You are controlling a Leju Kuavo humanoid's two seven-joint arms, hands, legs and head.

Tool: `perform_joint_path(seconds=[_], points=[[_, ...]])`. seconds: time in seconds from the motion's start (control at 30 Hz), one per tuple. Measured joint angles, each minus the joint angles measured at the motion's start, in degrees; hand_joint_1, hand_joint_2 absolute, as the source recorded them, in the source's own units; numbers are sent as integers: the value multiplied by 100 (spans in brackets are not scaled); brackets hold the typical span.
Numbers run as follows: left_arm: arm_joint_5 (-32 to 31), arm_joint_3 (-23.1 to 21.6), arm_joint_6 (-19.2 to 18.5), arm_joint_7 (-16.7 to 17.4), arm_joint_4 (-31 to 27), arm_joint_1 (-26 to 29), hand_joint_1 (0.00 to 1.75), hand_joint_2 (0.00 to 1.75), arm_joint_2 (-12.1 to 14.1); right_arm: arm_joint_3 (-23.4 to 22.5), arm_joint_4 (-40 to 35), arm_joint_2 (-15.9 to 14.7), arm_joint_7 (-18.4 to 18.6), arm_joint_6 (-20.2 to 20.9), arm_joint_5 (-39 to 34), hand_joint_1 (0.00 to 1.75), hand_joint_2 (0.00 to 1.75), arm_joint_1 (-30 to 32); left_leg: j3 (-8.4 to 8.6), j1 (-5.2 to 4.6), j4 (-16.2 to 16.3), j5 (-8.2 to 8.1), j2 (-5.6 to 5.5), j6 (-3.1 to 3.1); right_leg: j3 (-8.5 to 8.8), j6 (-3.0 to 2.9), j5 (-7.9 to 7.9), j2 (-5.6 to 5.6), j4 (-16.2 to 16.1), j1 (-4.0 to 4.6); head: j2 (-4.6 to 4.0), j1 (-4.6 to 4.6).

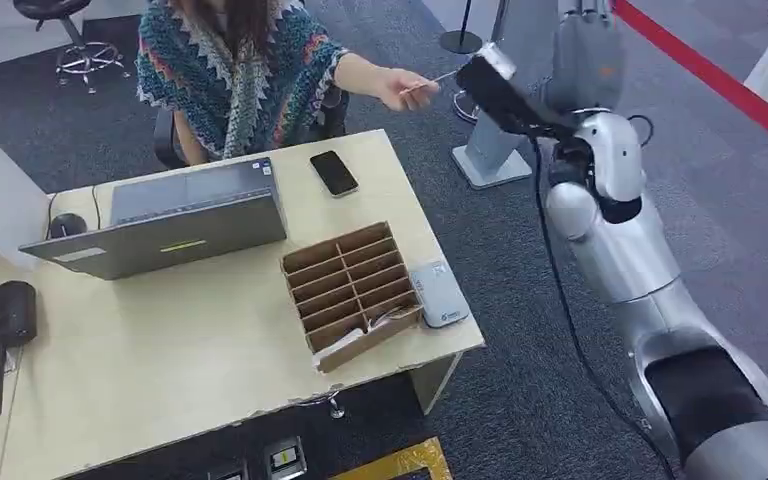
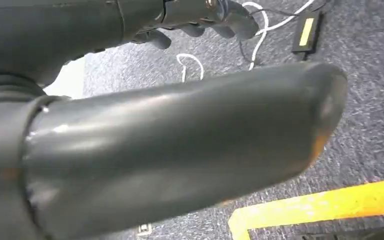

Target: Pass the card to the sensor for recognition and then transmit it.

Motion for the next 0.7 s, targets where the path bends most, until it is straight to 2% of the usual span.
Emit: perform_joint_path(seconds=[0.1, 0.27, 0.47, 0.7], points=[[-6, -50, -37, 26, 2, -60, 0, 0, 2, 802, 20, 24, 15, 148, 46, 0, 175, -193, 2, 3, 0, -3, 2, -4, -2, -4, -3, 3, 0, 2, 0, 0], [22, -68, -39, 28, 2, -79, 0, 0, 2, 1617, 175, 120, 9, 231, -206, 0, 175, -348, 1, 7, 0, -5, -3, -7, -2, -8, -7, -2, 0, 5, 0, -2], [101, -68, -29, 28, 2, -54, 0, 0, 17, 2232, 461, 256, -9, 247, -398, 0, 175, -444, 2, 9, 0, -9, -2, -13, -3, -6, -12, 1, 0, 6, 0, 0], [160, -68, -15, 28, 2, -2, 0, 0, 28, 2611, 811, 383, -46, 328, -481, 0, 175, -540, 3, 11, 0, -9, -2, -13, -4, -7, -12, 2, 0, 9, 0, 0]])
